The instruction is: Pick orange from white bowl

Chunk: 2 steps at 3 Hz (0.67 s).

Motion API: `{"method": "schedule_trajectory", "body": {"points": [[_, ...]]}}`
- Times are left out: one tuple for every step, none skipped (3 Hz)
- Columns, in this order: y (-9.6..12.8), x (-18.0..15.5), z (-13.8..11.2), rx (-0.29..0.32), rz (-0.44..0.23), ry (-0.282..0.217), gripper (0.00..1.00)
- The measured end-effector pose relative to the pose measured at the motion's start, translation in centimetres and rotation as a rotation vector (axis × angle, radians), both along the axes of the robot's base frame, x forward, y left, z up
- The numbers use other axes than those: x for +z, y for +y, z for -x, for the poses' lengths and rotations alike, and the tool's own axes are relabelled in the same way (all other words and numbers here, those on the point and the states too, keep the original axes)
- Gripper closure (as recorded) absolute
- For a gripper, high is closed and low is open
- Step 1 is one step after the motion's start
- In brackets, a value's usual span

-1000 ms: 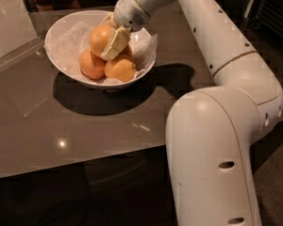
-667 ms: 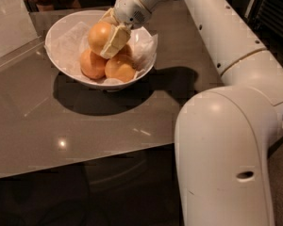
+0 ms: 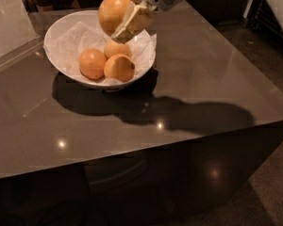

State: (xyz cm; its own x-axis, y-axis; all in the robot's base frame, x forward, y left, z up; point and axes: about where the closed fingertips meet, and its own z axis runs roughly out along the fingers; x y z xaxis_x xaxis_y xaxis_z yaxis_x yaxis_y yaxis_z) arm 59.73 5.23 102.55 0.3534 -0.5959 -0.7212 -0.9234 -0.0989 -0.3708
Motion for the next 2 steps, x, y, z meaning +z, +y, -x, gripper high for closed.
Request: {"method": "schedule_trajectory", "body": {"points": [[-1.5,2.6,4.9,-0.076,-0.053,-0.071,1.00],[-2.9,-0.3,5.8,-0.108,-0.020,-0.028,1.00]]}}
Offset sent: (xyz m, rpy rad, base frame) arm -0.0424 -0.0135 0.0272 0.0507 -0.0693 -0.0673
